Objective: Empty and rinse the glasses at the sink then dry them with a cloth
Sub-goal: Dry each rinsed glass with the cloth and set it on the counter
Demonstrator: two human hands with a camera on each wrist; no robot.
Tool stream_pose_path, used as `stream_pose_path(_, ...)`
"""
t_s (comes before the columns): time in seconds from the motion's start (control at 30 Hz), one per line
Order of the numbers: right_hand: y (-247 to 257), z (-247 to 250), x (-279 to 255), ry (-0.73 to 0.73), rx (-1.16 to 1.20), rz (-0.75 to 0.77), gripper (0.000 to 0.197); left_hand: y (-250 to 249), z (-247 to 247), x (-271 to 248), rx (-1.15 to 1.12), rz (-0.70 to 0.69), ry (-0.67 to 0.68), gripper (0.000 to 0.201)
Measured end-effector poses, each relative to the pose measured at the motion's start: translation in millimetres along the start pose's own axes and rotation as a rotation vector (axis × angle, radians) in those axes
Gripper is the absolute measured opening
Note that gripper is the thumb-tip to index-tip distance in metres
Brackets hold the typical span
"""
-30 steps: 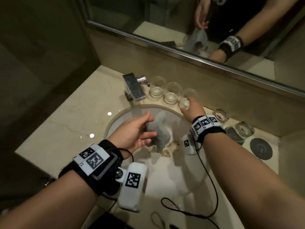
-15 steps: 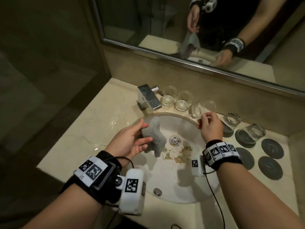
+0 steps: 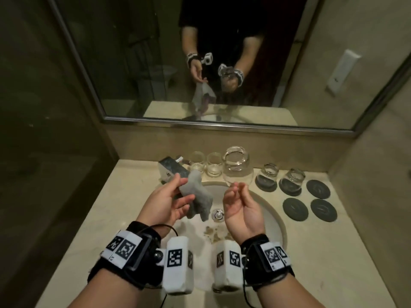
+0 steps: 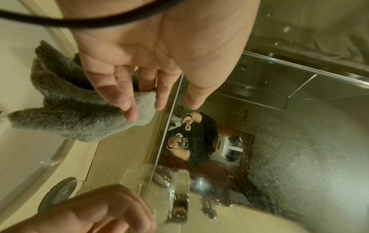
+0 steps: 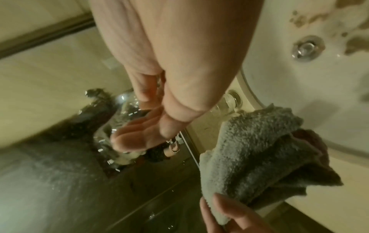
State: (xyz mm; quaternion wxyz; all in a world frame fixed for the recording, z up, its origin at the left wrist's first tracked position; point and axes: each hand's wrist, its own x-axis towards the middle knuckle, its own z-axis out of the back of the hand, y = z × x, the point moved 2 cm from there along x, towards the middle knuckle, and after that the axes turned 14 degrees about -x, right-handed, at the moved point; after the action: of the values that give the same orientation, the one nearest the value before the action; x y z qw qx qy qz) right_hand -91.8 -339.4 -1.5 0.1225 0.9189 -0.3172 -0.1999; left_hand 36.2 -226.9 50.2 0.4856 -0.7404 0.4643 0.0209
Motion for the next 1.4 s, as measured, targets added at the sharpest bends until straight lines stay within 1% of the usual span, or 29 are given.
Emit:
stream_pose_path(0.03, -1.9, -2.9, -3.8, 0.068, 0.043, 0.002, 0.008, -1.9, -0.8, -1.2, 0.009, 0.000, 0.007, 0.031)
stream_pose_path(0.07, -3.6, -3.5, -6.8, 0.119, 0.063, 0.017, 0.007, -3.7, -1.3, -2.7, 0.019, 0.000, 0.012, 0.031)
stream_pose_path(0.1, -4.8, -4.1, -8.7, 0.156, 0.075, 0.017, 0.012, -5.2, -1.4, -3.9, 0.029, -0.002, 0.017, 0.032)
stream_pose_path(0.17, -5.0, -7.8, -12.1, 0.196, 0.084, 0.007, 0.011, -7.5, -1.3, -6.8, 0.048, -0.004, 0.034, 0.033)
stream_pose_path(0.2, -4.6, -10.1, -13.3, 0.202, 0.072, 0.011, 0.009, -8.4, -1.0, -8.2, 0.058, -0.005, 0.042, 0.034)
stream_pose_path(0.27, -3.6, -17.5, -17.1, 0.148, 0.027, 0.046, 0.007, -9.3, -0.3, -11.0, 0.075, -0.009, 0.060, 0.035)
stream_pose_path(0.33, -1.6, -23.3, -22.7, 0.060, -0.105, 0.125, 0.021, -10.9, -0.8, -15.0, 0.088, -0.013, 0.088, 0.036)
stream_pose_path(0.37, 0.1, -27.7, -26.8, 0.053, -0.201, 0.167, 0.020, -12.1, -1.1, -16.7, 0.096, -0.015, 0.106, 0.038)
stream_pose_path(0.47, 3.9, -37.3, -37.8, 0.108, -0.555, 0.254, 0.013, -14.8, -1.3, -20.4, 0.097, 0.009, 0.179, 0.059)
stream_pose_path(0.57, 1.3, -42.7, -46.4, 0.190, -0.866, 0.262, 0.016, -16.8, -3.8, -24.0, 0.062, 0.051, 0.278, 0.073)
stream_pose_path(0.6, -0.7, -43.1, -48.5, 0.216, -0.948, 0.262, 0.017, -17.6, -5.0, -24.7, 0.044, 0.052, 0.294, 0.073)
stream_pose_path(0.67, -4.0, -44.9, -53.2, 0.254, -1.065, 0.252, 0.019, -18.5, -5.8, -25.0, -0.001, 0.028, 0.313, 0.064)
stream_pose_path(0.73, -1.5, -46.7, -55.4, 0.267, -1.092, 0.247, 0.020, -18.9, -4.5, -25.6, -0.051, -0.010, 0.336, 0.050)
stream_pose_path(0.77, 2.4, -47.0, -54.6, 0.227, -1.079, 0.264, 0.020, -19.3, -3.2, -25.4, -0.085, -0.021, 0.348, 0.044)
stream_pose_path(0.8, 7.6, -46.3, -52.7, 0.140, -1.071, 0.305, 0.018, -19.9, -1.7, -25.2, -0.127, -0.019, 0.361, 0.038)
stream_pose_path(0.87, 18.0, -40.6, -46.4, -0.091, -1.147, 0.400, 0.014, -21.9, 2.5, -25.9, -0.189, 0.002, 0.375, 0.032)
stream_pose_path(0.9, 20.9, -38.3, -43.1, -0.165, -1.251, 0.413, 0.014, -23.3, 4.1, -26.5, -0.202, 0.020, 0.389, 0.036)
stream_pose_path(0.93, 20.9, -37.2, -40.3, -0.172, -1.369, 0.393, 0.015, -23.8, 5.6, -26.8, -0.207, 0.040, 0.405, 0.050)
stream_pose_path(0.97, 18.7, -38.8, -38.4, -0.135, -1.458, 0.360, 0.017, -23.9, 6.8, -25.9, -0.200, 0.064, 0.420, 0.070)
stream_pose_path(1.0, 15.5, -39.4, -36.2, -0.084, -1.480, 0.322, 0.019, -23.0, 8.2, -25.0, -0.188, 0.083, 0.433, 0.087)
stream_pose_path(1.03, 12.2, -41.1, -35.6, -0.045, -1.450, 0.289, 0.022, -21.9, 9.5, -24.9, -0.180, 0.098, 0.450, 0.096)
stream_pose_path(1.07, 9.9, -41.2, -34.3, -0.022, -1.402, 0.257, 0.027, -20.7, 11.3, -24.1, -0.167, 0.106, 0.466, 0.099)
stream_pose_path(1.13, 7.6, -38.6, -31.7, -0.015, -1.311, 0.191, 0.036, -19.6, 12.7, -24.9, -0.137, 0.116, 0.489, 0.097)
stream_pose_path(1.2, 6.7, -36.8, -31.4, -0.009, -1.244, 0.166, 0.029, -20.3, 12.8, -27.0, -0.113, 0.113, 0.487, 0.093)
stream_pose_path(1.23, 7.6, -36.5, -31.9, -0.011, -1.204, 0.176, 0.024, -20.8, 13.3, -26.4, -0.099, 0.107, 0.478, 0.087)
stream_pose_path(1.3, 10.5, -34.7, -32.5, -0.017, -1.108, 0.182, 0.018, -22.5, 13.8, -24.0, -0.073, 0.087, 0.443, 0.058)
stream_pose_path(1.33, 11.5, -33.1, -32.8, -0.019, -1.048, 0.166, 0.019, -23.3, 14.5, -22.2, -0.064, 0.078, 0.420, 0.046)
stream_pose_path(1.37, 11.7, -33.3, -33.7, -0.022, -0.970, 0.146, 0.020, -23.7, 15.3, -19.5, -0.057, 0.073, 0.404, 0.041)
stream_pose_path(1.4, 12.0, -32.6, -33.8, -0.029, -0.881, 0.131, 0.021, -24.3, 15.8, -17.5, -0.053, 0.072, 0.395, 0.042)
